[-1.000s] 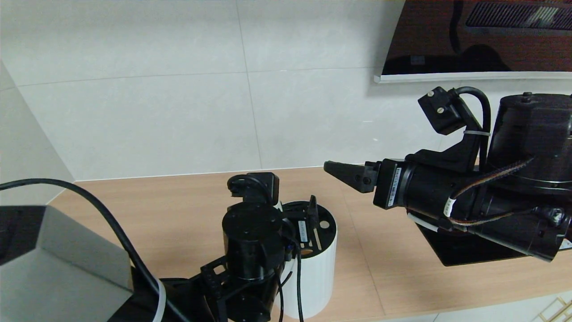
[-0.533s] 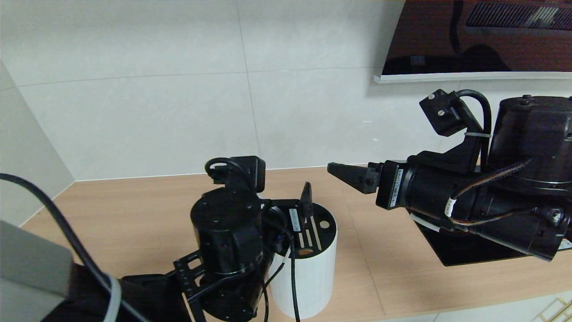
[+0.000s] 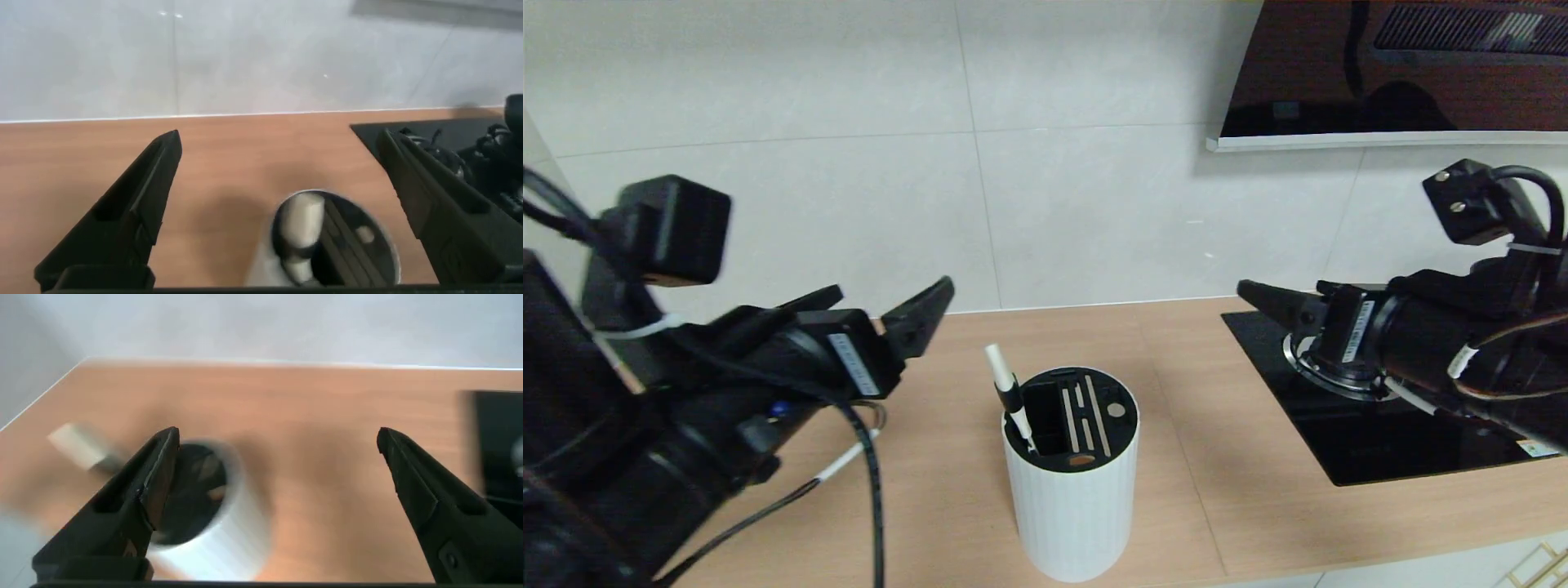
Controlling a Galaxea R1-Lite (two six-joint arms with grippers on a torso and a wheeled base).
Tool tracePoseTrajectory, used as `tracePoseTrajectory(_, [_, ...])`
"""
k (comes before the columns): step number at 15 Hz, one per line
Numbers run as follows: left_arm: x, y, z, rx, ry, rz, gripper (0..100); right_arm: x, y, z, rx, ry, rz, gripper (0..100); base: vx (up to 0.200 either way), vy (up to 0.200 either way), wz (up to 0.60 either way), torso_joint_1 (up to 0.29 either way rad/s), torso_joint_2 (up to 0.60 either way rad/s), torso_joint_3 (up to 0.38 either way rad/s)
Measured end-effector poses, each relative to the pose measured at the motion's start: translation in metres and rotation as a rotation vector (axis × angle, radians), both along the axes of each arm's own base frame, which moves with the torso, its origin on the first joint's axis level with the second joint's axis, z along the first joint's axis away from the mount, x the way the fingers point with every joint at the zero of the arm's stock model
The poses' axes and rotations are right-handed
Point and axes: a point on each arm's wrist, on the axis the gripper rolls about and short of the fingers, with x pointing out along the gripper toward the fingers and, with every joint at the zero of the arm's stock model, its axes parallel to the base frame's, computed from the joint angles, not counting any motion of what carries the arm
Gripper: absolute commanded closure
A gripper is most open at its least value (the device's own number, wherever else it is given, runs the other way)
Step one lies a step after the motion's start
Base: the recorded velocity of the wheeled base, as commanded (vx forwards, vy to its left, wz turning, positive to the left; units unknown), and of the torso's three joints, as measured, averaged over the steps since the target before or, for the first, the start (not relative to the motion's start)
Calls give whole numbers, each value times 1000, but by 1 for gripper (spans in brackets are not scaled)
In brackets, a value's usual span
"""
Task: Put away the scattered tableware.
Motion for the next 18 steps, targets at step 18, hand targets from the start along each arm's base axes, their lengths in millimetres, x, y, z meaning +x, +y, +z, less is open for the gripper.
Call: tracePoseTrajectory(18, [-220,140,-49,218,-171,580,0,-250,-136,-46,-242,-509,-512,0,0,0,0,0,0,0])
